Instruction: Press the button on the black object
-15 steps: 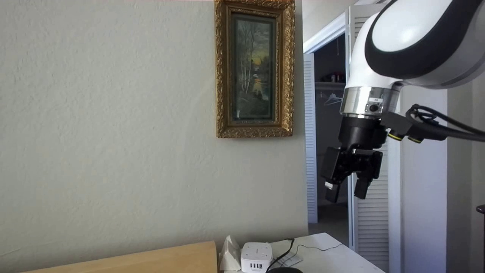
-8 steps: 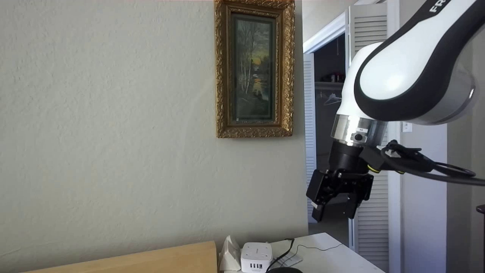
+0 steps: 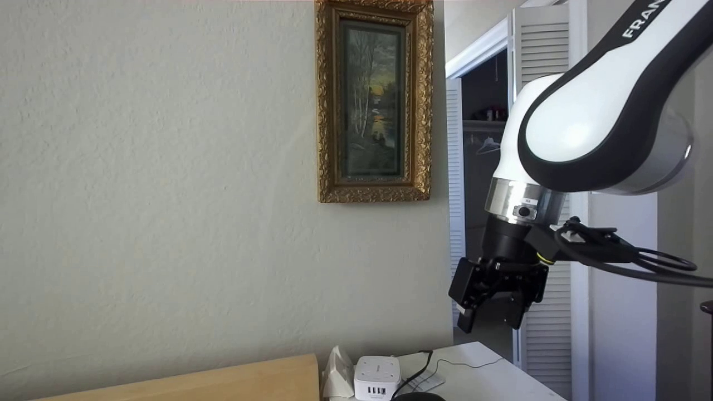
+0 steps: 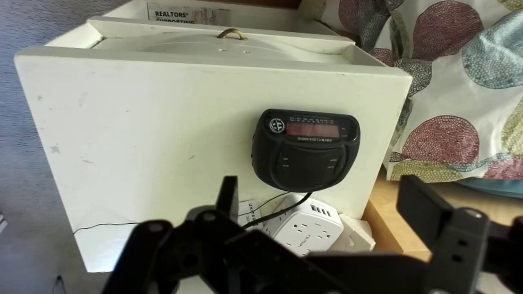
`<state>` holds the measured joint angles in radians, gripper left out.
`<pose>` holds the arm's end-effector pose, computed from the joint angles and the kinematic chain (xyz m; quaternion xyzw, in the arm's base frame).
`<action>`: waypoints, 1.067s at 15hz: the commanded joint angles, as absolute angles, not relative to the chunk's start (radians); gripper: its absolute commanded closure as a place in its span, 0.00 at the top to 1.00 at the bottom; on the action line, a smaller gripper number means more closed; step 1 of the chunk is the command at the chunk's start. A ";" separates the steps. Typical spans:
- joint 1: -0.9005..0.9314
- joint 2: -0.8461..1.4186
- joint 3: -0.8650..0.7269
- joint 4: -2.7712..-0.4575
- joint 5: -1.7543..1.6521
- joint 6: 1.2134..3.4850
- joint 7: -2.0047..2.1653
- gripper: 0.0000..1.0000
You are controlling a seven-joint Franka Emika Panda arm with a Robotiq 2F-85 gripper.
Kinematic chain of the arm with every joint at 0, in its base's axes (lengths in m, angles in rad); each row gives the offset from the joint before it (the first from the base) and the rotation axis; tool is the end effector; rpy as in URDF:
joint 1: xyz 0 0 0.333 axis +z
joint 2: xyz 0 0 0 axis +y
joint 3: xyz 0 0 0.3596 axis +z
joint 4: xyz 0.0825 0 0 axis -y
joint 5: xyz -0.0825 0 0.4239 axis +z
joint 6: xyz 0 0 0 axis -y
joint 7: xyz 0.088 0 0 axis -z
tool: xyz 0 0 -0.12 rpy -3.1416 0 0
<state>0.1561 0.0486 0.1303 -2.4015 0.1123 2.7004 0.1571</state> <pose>0.5271 0.1519 0.3199 -0.9915 -0.0163 -0.1143 0.0598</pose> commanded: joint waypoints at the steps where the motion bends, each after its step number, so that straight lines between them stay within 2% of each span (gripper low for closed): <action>1: 0.158 0.085 0.133 -2.387 0.081 2.686 0.209 1.00; 6: 0.184 0.222 0.126 -2.324 0.012 2.707 0.285 1.00; 7: 0.192 0.251 0.123 -2.304 0.009 2.711 0.295 0.75; 8: 0.199 0.277 0.122 -2.287 0.011 2.721 0.295 0.74; 16: 0.253 0.487 0.098 -2.100 0.020 2.800 0.275 0.16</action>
<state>0.2251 0.4012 0.1211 -2.1864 0.0388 2.7725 0.2602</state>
